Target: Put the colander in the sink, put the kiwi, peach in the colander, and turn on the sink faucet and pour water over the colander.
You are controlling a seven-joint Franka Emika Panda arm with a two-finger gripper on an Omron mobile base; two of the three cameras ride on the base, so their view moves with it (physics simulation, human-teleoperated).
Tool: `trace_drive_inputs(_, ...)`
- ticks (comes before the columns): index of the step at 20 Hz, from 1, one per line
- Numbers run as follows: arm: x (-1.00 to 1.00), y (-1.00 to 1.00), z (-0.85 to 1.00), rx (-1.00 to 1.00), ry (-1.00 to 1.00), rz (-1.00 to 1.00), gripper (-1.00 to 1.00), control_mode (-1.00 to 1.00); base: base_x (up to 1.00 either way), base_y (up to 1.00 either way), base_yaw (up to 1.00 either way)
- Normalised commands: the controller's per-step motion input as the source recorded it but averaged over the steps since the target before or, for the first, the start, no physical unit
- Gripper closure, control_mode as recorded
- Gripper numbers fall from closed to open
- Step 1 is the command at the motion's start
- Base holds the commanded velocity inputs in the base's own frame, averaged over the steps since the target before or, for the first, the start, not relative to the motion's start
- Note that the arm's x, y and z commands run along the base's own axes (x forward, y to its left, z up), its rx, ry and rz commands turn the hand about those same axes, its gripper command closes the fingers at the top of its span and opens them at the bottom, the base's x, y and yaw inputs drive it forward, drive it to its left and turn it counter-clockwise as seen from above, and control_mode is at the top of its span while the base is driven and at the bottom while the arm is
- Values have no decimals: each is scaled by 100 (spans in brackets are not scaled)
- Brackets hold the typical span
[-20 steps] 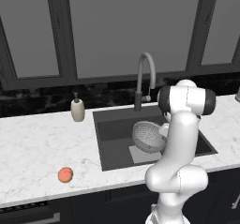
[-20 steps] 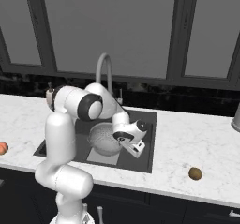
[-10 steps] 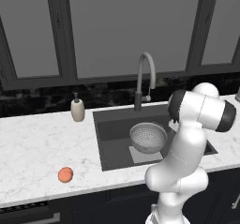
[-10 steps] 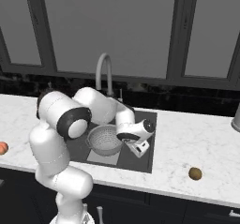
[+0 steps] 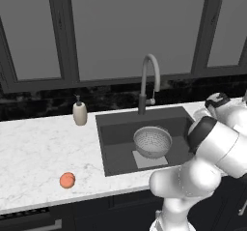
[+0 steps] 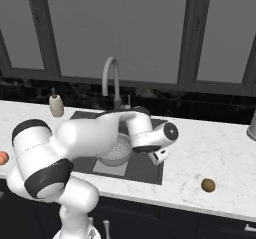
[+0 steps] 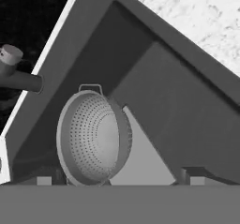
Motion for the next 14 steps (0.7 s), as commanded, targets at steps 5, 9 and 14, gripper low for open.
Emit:
trace_drive_inputs(5, 1, -41, 56, -21, 33, -33, -100, -100, 0, 0, 0)
trace_drive_inputs(9, 23, -61, 29, -15, 47, -29, -100, -100, 0, 0, 0)
trace_drive_inputs(14, 5, -90, 24, -2, 47, -23, -100, -100, 0, 0, 0)
